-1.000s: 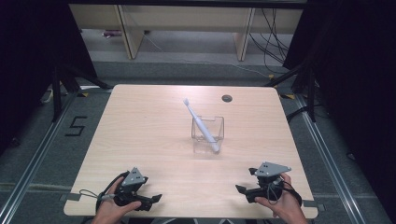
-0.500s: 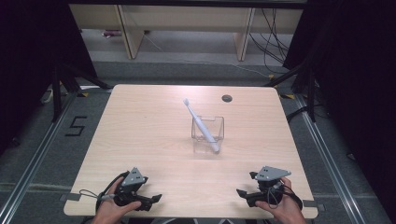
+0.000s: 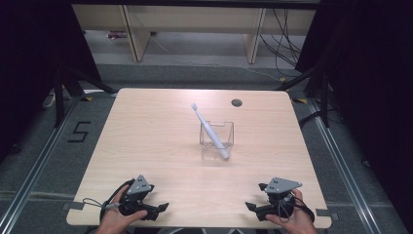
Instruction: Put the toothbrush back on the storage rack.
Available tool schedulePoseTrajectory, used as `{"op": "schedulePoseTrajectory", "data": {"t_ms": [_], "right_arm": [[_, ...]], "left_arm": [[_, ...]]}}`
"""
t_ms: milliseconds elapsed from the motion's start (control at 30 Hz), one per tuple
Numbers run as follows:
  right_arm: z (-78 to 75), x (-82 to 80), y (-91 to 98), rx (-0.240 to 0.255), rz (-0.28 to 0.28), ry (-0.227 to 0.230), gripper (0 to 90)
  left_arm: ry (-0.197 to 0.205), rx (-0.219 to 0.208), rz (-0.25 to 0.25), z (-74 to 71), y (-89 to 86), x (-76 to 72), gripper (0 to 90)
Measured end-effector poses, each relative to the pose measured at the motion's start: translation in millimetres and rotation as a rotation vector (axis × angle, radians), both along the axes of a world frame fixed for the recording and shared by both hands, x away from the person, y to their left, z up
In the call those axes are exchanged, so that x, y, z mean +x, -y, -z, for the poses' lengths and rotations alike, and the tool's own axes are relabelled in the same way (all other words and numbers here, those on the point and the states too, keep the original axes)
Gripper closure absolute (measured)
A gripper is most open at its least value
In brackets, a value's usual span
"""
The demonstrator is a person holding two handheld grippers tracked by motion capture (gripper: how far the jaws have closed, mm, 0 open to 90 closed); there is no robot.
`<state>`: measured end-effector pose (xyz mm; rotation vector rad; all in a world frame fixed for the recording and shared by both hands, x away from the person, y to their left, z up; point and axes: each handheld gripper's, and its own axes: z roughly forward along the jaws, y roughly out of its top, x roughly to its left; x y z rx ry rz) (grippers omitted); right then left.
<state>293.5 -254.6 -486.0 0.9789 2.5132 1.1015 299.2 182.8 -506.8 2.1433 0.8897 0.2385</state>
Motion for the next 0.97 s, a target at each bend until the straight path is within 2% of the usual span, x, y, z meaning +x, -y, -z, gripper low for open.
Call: {"op": "schedulePoseTrajectory", "data": {"t_ms": [33, 100, 267, 300, 400, 500, 533, 567, 633, 667, 700, 767, 800, 833, 967], "right_arm": [[0.2, 1.4, 1.0, -0.001, -0.019, 0.005, 18.4], [1.4, 1.7, 1.6, -0.006, -0.022, 0.004, 18.0], [2.2, 1.2, 2.9, -0.017, 0.000, 0.012, 18.0], [2.4, 1.3, 3.0, -0.013, 0.001, 0.016, 17.9], [2.1, 0.8, 3.6, -0.018, 0.007, 0.008, 17.4], [3.8, 1.8, 2.8, -0.018, -0.008, 0.026, 16.8], [3.8, 1.6, 2.5, -0.021, -0.014, 0.013, 16.7], [4.3, 1.5, 2.2, -0.024, -0.014, 0.028, 16.6], [4.2, 2.2, 2.0, -0.020, -0.028, 0.016, 16.6], [3.9, 1.8, 2.3, -0.027, -0.016, 0.030, 16.6], [3.4, 1.4, 2.6, -0.024, -0.013, 0.018, 16.7], [3.8, 2.0, 3.0, -0.019, -0.013, 0.035, 16.6], [3.5, 1.9, 2.9, -0.018, -0.011, 0.033, 16.6], [3.3, 1.7, 2.7, -0.017, -0.010, 0.032, 16.6], [3.2, 1.8, 2.5, -0.022, -0.016, 0.029, 16.6]], "left_arm": [[0.000, -0.007, -0.004, 0.3, 0.5, -0.5, 14.9], [0.000, -0.006, -0.002, 0.2, 0.4, -0.3, 14.9], [0.002, -0.010, -0.002, 0.0, 0.6, -0.4, 14.9], [0.003, 0.011, 0.010, -1.0, -0.9, 0.1, 14.9], [0.009, 0.011, 0.007, -1.0, -0.6, 0.1, 14.9], [0.004, 0.010, 0.012, -1.4, -0.5, -0.5, 14.9], [0.004, 0.010, 0.011, -1.4, -0.5, -0.5, 14.9], [0.004, 0.010, 0.012, -1.5, -0.6, -0.5, 14.9], [0.004, 0.010, 0.011, -1.4, -0.6, -0.4, 14.9], [0.012, 0.016, 0.008, -1.2, -0.7, 0.2, 14.9], [0.013, 0.020, 0.011, -1.3, -0.9, 0.3, 14.9], [0.003, -0.005, 0.002, -0.8, 0.7, -1.0, 14.9], [0.003, -0.005, 0.002, -0.8, 0.7, -1.0, 14.9], [0.012, 0.018, 0.009, -1.2, -0.7, 0.2, 14.9], [0.004, 0.012, 0.011, -1.5, -0.6, -0.5, 14.9]]}}
